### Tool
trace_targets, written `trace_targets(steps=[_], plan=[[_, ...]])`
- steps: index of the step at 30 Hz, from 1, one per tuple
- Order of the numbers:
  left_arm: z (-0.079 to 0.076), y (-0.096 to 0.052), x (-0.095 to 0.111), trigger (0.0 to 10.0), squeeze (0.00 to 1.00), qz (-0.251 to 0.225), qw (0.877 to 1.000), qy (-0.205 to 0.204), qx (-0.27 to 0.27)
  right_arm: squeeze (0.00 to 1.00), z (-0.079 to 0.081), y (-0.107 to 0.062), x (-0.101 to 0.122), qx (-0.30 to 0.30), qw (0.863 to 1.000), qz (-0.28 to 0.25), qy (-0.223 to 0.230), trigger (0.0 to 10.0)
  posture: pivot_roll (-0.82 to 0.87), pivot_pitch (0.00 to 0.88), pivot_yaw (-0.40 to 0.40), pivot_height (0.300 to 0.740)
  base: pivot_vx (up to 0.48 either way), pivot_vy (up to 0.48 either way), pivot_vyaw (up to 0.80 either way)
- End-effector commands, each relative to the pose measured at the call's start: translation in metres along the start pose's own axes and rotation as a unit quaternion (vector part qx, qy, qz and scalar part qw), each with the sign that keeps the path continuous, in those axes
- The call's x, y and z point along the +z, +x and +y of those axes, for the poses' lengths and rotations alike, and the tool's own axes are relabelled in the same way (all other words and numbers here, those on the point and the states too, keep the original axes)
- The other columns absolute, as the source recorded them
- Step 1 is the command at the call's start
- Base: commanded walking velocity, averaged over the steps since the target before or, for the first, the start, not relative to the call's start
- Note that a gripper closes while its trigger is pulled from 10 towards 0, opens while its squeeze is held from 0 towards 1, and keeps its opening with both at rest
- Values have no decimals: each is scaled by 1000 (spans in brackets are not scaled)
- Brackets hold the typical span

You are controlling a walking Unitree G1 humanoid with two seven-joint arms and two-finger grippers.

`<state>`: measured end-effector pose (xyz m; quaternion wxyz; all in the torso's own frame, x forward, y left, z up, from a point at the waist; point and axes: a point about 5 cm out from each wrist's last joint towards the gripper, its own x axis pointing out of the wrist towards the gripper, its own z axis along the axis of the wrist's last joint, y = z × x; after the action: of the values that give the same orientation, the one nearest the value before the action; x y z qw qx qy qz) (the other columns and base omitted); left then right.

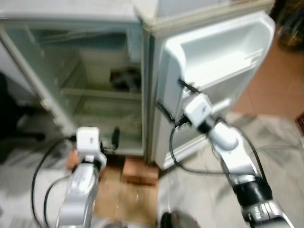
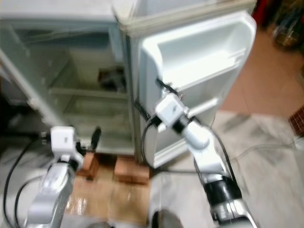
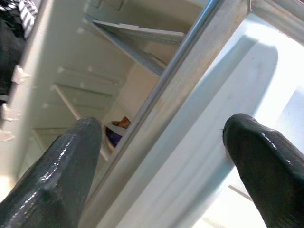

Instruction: Restocking fridge

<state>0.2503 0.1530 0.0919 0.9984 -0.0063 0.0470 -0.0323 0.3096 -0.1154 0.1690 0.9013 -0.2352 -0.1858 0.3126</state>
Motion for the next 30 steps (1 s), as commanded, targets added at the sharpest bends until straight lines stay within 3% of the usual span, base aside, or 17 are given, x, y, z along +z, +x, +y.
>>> trace_targets(steps=[1, 10, 12, 13, 16, 19, 21, 24, 30], plan=[[10, -5, -3, 10000, 0, 8, 1000, 7, 20, 0, -34, -4, 1, -86, 996, 8, -6, 10000, 37, 114, 6, 740, 0, 0, 0], [9, -4, -4, 10000, 0, 8, 1000, 7, 21, 0, -49, 0, 11, -78, 996, -9, -47, 10000, 41, 114, -3, 740, 0, 0, 0], [8, -5, -4, 10000, 0, 9, 1000, 7, 22, 0, -55, 4, 16, -64, 996, -16, -62, 10000, 41, 114, -6, 740, 0, 0, 0], [8, -5, -5, 10000, 0, 9, 1000, 6, 22, 0, -65, 10, 20, -58, 995, -19, -74, 10000, 39, 113, -11, 740, 0, 0, 0], [8, -5, -5, 10000, 0, 9, 1000, 5, 23, 0, -75, 15, 20, -66, 995, -10, -80, 10000, 41, 112, -16, 740, 0, 0, 0], [8, -6, -5, 10000, 0, 9, 1000, 4, 24, 0, -83, 21, 20, -81, 995, -2, -53, 10000, 44, 111, -18, 740, 0, 0, 0], [8, -6, -5, 10000, 0, 8, 1000, 4, 25, 0, -81, 25, 21, -73, 996, -5, -42, 10000, 50, 112, -20, 740, 0, 0, 0], [9, -8, -5, 10000, 0, 9, 1000, 4, 27, 0, -63, 35, 24, -6, 1000, -21, 4, 10000, 55, 109, -17, 740, 0, 0, 0], [8, -6, -5, 10000, 0, 9, 1000, 7, 21, 0, -44, 42, 37, 69, 995, -45, 48, 10000, 51, 103, -14, 740, 0, 0, 0]])
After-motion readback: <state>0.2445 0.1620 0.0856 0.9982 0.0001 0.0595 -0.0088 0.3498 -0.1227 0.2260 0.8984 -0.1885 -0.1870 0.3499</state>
